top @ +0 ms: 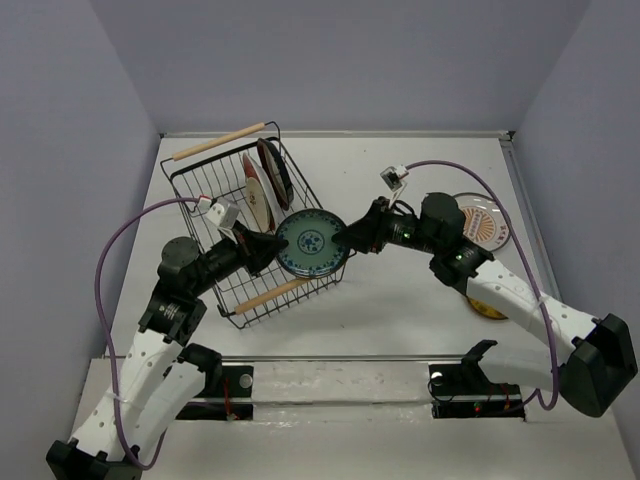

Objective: Load the plates into the dish rack

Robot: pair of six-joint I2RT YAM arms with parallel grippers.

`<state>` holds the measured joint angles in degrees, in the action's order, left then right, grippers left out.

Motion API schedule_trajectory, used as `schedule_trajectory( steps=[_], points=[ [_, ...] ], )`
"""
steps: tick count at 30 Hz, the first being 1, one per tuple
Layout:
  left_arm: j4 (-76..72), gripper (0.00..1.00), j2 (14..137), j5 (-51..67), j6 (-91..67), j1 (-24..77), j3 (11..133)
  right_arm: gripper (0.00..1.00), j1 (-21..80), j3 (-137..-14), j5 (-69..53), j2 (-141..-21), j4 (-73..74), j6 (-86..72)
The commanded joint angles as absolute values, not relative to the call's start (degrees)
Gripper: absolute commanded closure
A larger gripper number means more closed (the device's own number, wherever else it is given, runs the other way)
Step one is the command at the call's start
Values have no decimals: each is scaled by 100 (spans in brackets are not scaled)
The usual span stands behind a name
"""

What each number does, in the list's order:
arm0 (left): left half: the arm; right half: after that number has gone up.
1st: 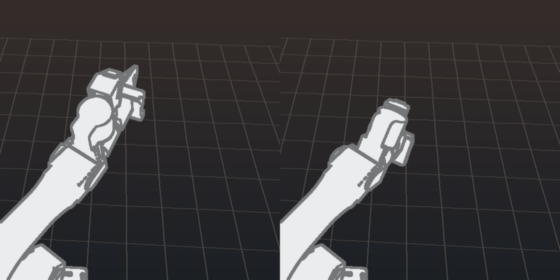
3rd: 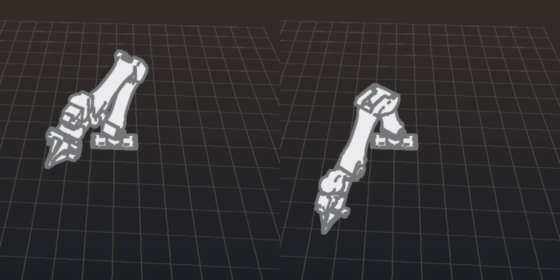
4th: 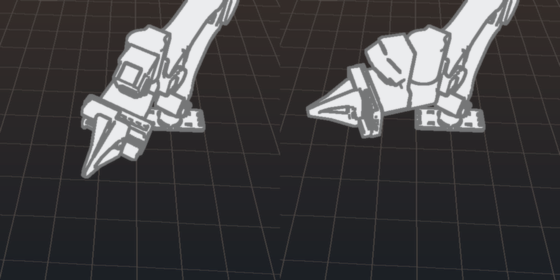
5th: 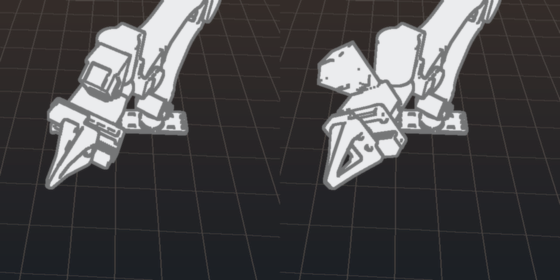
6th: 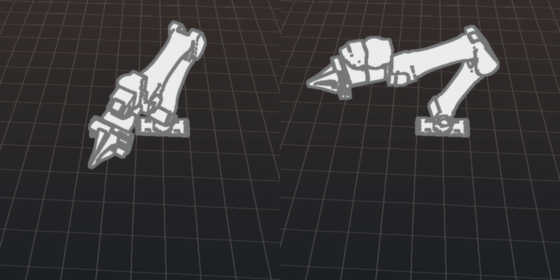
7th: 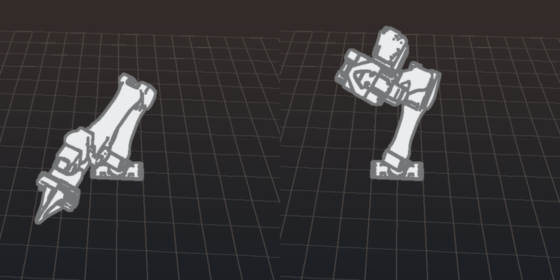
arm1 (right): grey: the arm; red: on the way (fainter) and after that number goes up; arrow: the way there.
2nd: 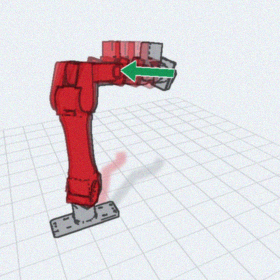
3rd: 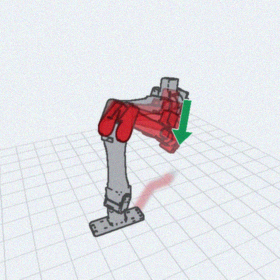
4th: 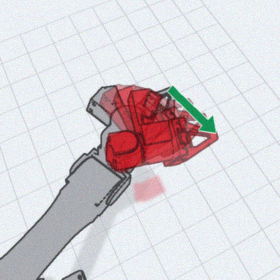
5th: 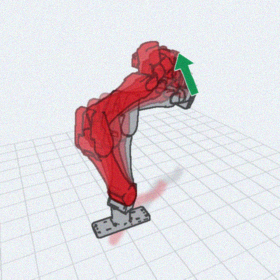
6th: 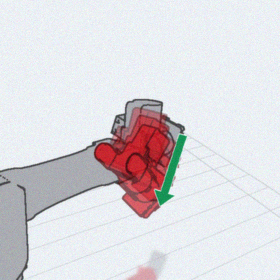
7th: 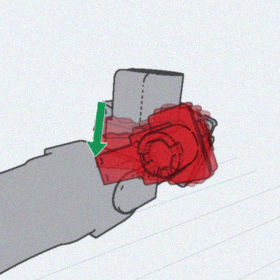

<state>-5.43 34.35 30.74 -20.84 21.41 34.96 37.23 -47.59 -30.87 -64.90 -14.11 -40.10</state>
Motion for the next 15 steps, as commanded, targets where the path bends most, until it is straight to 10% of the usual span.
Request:
schedule_trajectory(
  steps=[1,5,8,15],
  points=[
    [-1186,95,3261,3972,-2048,2188,3472,59,3779,-5308,-3981,-6750,-1670,-3780],
    [-1257,95,3208,4069,-2083,2188,3463,57,3832,-5475,-4113,-6899,-1644,-3691],
    [-1135,94,3173,3938,-1987,2188,3489,87,3893,-5607,-4009,-6978,-1591,-3683],
    [-520,1,2629,1670,-1653,2109,3612,93,4191,-6661,-2509,-7285,-275,-3323]
  ],
)
